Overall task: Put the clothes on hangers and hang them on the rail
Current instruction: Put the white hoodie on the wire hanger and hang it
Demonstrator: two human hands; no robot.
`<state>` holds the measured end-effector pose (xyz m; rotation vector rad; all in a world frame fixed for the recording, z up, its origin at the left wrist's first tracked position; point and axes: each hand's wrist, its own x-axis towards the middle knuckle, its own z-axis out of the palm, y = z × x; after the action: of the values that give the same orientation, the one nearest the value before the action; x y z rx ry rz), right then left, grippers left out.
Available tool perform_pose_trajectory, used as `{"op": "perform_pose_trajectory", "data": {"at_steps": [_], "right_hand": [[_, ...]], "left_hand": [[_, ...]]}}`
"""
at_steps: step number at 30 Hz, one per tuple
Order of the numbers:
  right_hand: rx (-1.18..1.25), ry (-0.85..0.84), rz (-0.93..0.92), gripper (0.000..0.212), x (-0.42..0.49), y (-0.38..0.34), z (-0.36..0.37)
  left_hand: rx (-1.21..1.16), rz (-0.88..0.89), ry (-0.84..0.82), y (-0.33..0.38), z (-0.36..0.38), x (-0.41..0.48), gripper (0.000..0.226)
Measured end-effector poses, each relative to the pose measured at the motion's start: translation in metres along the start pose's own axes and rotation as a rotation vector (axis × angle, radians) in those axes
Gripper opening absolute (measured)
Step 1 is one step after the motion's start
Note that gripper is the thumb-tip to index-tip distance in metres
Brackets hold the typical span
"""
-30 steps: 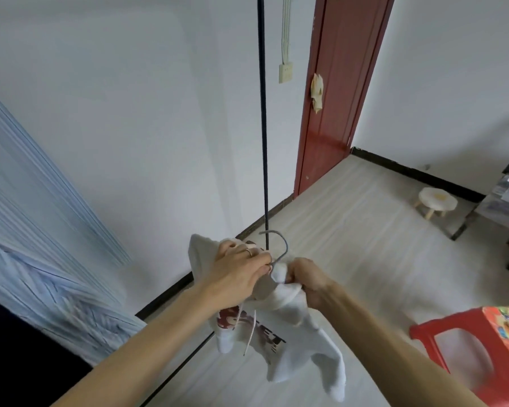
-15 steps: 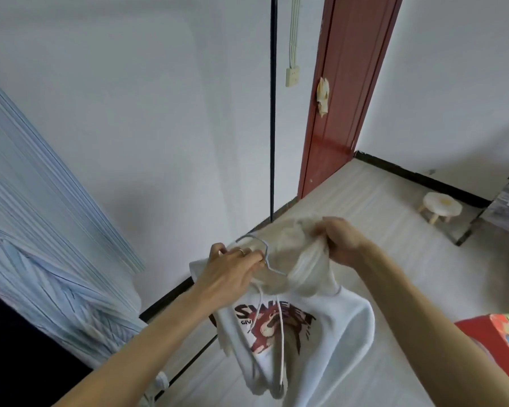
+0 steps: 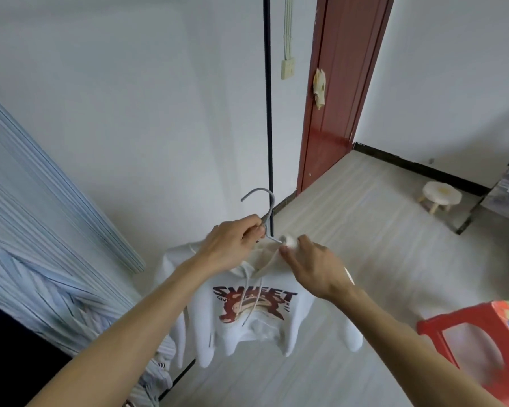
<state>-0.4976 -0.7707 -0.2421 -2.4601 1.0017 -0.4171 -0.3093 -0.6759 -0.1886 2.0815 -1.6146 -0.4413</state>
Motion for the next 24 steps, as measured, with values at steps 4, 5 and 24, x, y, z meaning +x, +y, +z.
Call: {"op": "perform_pose_trajectory", "data": {"at_steps": [4,5,24], "right_hand": [[-0.005,0.179,-0.141,0.033,0.009,0.024,0.005],[-0.031,0.187,-0.136,0.037,0.01,0.03,0.004],[0.989,-0.17,0.417,0.011,0.061,-0.02,-0.029]], "left_hand": [[0.043,-0.045,-0.025,-0.003,-0.025,0.001,0.023],[0.056,-0.052,-0.034,-0.005,-0.029,0.0,0.024],[0.246,0.022,0.057,-0.013,-0.026,-0.018,0.022]]}}
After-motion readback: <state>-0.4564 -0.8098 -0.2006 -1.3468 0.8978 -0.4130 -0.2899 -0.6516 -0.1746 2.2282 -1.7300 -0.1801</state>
